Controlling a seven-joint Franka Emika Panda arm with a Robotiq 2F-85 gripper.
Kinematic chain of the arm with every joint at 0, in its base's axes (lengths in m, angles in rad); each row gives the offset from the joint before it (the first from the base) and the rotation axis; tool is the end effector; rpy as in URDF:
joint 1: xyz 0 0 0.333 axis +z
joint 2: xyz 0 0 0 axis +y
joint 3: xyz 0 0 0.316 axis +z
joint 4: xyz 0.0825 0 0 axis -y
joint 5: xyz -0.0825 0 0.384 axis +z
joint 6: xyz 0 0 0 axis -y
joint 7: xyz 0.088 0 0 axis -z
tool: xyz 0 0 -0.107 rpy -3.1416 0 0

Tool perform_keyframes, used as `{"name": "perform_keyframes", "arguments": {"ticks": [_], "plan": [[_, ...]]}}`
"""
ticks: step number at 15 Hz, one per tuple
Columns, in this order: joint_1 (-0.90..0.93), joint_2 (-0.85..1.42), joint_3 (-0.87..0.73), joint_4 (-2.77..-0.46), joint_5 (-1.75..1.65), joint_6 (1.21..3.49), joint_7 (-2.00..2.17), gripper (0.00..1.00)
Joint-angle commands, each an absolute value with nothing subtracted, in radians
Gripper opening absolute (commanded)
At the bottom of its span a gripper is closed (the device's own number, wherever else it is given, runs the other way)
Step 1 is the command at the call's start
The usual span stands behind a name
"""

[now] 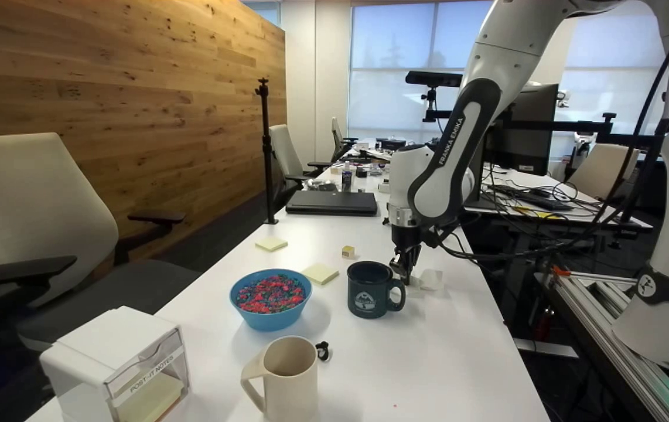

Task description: Use the paper towel to wipe the table

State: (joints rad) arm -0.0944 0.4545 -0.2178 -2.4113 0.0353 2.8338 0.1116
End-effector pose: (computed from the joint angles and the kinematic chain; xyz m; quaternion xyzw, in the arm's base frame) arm 0.4569 -0.1588 0.1295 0.9753 -0.2166 -0.0142 0.0412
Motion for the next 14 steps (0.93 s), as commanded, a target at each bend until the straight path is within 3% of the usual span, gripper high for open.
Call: {"name": "perform_keyframes", "arguments": {"ticks": [1,14], "plan": [[-0.082,0.407,-0.225,-2.485,-0.007,2.864,0.091,0.00],[-0.127,0.417,-0.236,-2.446,0.022,2.846,0.094,0.00]]}}
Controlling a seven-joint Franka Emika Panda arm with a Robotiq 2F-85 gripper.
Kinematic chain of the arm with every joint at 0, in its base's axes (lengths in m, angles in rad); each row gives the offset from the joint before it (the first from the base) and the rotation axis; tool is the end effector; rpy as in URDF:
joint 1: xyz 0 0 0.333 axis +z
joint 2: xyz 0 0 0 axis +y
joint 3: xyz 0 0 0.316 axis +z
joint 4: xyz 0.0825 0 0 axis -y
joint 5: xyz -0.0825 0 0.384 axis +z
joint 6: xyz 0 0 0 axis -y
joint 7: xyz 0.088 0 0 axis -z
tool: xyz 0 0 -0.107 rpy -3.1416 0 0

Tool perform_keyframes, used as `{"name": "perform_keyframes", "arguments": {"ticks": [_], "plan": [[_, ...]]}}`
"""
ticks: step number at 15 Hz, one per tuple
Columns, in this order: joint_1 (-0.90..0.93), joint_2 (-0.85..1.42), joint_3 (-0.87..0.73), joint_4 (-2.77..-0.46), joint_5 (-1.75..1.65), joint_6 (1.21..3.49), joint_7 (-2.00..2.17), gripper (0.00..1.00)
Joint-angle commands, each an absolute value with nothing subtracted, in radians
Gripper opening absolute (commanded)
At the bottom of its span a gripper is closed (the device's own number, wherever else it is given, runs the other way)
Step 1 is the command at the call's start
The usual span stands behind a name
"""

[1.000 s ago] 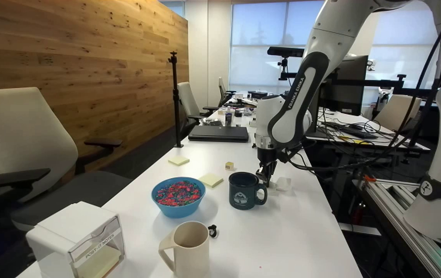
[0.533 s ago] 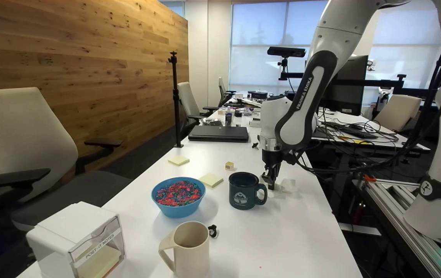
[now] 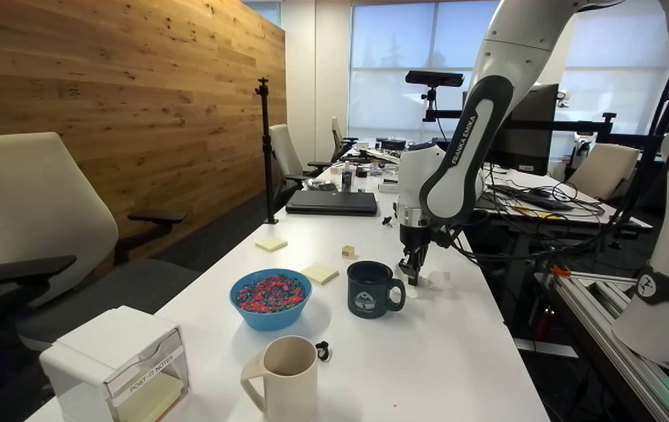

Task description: Use the paper towel to wipe the table

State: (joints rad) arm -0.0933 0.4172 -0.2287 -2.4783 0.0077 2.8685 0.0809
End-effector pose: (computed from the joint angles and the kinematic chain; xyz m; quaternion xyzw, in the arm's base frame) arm 0.4373 -0.1566 0.1322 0.9798 -0.1946 -0.0134 0.0438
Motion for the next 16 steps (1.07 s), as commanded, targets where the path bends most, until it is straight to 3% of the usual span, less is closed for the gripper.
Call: {"name": "perform_keyframes", "arguments": {"ticks": [1,16], "plan": [[-0.141,0.424,-0.239,-2.427,0.032,2.838,0.099,0.00],[-0.241,0.616,-0.279,-2.128,0.137,2.727,0.282,0.00]]}}
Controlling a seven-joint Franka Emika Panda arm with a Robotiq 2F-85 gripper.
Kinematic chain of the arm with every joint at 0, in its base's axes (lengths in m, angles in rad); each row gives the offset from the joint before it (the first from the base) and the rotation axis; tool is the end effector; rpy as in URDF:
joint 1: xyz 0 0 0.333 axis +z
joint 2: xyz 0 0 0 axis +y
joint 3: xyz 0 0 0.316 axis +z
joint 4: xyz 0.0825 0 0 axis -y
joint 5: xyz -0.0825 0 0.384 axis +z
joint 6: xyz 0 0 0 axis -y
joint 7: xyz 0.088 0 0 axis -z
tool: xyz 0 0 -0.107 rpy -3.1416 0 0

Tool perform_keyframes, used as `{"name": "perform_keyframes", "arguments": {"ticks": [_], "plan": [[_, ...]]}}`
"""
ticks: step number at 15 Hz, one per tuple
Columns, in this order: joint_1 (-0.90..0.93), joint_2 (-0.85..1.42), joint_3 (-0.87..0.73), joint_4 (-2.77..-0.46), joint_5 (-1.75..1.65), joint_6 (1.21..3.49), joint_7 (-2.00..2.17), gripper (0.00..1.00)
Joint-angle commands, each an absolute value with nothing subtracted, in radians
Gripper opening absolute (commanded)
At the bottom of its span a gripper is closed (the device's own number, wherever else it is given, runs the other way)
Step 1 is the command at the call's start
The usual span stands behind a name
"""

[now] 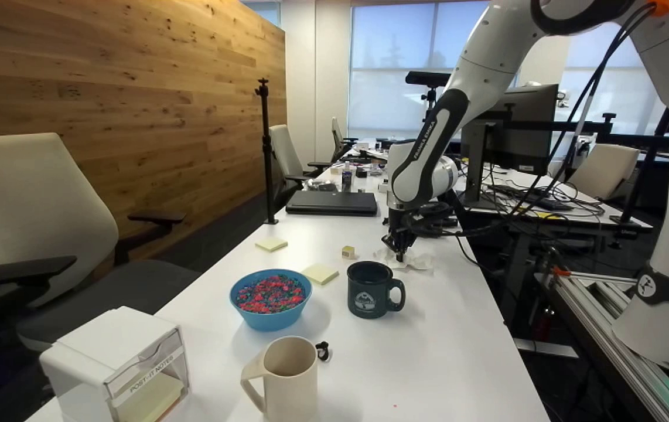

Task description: Use the paper towel to wipe the table

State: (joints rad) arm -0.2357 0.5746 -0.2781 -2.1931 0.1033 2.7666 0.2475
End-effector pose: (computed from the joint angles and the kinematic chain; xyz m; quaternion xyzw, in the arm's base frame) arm 0.4738 -0.2803 0.1315 0.9171 -0.3947 0.0056 0.0564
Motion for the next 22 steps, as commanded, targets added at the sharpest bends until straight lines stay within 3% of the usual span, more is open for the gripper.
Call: {"name": "perform_keyframes", "arguments": {"ticks": [1,22], "plan": [[-0.234,0.616,-0.279,-2.125,0.135,2.722,0.287,0.00],[-0.053,0.502,-0.247,-2.347,-0.003,2.843,0.162,0.00]]}}
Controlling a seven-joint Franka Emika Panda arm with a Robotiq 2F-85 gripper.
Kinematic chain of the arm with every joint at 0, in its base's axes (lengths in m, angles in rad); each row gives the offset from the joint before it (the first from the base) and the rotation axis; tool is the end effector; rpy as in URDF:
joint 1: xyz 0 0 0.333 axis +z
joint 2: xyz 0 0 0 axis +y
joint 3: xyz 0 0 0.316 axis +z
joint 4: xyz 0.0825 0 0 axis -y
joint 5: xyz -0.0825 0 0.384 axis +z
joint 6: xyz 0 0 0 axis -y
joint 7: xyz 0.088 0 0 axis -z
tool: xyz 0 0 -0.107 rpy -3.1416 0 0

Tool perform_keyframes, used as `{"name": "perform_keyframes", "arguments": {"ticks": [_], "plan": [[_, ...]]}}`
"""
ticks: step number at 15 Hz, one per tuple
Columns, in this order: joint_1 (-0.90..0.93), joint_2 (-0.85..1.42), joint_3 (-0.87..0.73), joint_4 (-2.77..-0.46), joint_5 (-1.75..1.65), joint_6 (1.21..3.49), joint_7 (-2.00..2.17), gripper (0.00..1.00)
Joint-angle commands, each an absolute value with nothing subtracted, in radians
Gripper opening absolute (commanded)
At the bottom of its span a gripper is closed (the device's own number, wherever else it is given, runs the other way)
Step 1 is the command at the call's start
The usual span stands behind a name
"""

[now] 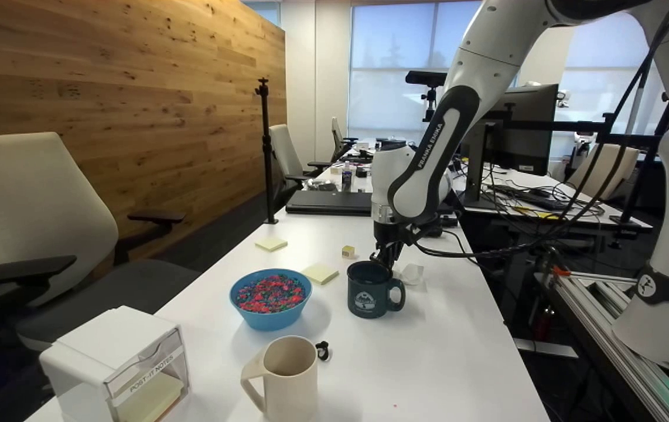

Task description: Use the paper towel to wipe the table

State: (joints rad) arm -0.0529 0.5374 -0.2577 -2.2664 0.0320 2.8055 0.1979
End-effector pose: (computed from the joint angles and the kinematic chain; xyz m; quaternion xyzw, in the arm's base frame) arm 0.5013 -0.1711 0.1301 0.9668 -0.2482 0.0068 0.0603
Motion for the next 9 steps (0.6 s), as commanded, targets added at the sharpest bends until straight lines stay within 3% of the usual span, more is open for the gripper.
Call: {"name": "perform_keyframes", "arguments": {"ticks": [1,9], "plan": [[-0.051,0.490,-0.249,-2.365,-0.009,2.849,0.152,0.00],[-0.096,0.452,-0.269,-2.419,-0.008,2.834,0.096,0.00]]}}
